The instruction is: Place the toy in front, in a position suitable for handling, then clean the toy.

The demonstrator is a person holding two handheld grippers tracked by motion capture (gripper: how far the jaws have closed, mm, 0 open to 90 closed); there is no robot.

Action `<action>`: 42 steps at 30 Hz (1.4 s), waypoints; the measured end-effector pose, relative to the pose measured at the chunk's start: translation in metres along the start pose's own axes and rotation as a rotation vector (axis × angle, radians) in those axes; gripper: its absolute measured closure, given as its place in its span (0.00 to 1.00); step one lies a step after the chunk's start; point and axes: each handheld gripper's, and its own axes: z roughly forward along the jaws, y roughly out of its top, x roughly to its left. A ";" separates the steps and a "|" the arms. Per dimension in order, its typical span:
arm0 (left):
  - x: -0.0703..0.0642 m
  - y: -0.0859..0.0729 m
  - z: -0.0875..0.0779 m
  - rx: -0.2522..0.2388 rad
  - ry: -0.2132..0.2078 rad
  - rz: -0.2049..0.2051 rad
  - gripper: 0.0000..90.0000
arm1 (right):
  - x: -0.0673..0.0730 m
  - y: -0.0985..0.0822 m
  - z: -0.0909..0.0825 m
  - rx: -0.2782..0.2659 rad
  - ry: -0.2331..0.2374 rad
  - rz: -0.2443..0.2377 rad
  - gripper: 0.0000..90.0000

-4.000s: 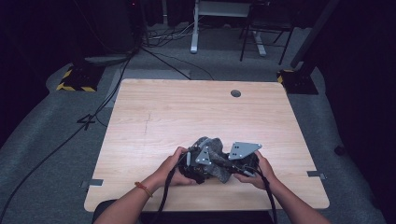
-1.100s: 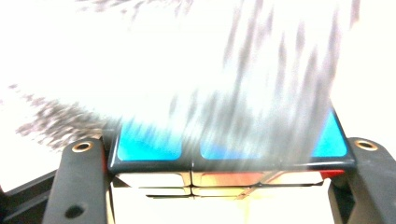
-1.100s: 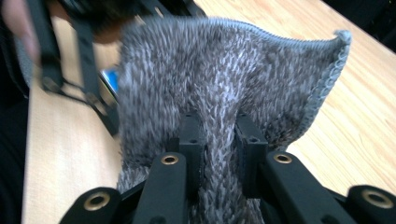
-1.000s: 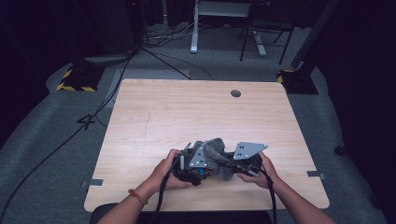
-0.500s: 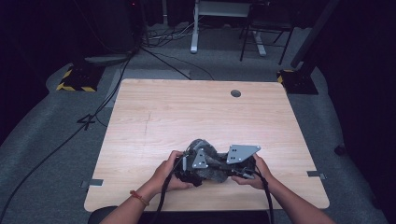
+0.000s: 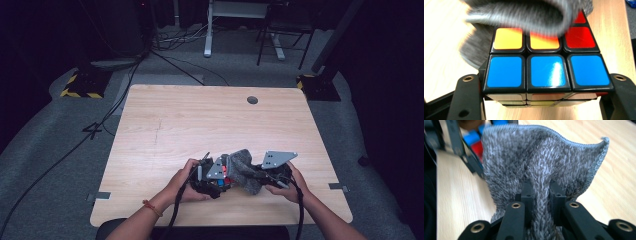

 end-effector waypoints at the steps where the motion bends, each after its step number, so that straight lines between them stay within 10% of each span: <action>1: 0.000 0.001 0.001 -0.001 -0.002 0.005 0.37 | 0.000 -0.004 -0.001 0.012 -0.010 -0.001 0.87; 19: 0.010 0.015 0.009 -0.076 -0.040 -0.011 0.37 | -0.001 -0.006 -0.007 -0.126 0.053 0.062 0.87; 42: 0.003 0.025 0.019 -0.028 -0.007 0.050 0.37 | 0.010 0.008 -0.012 -0.179 0.031 0.017 0.87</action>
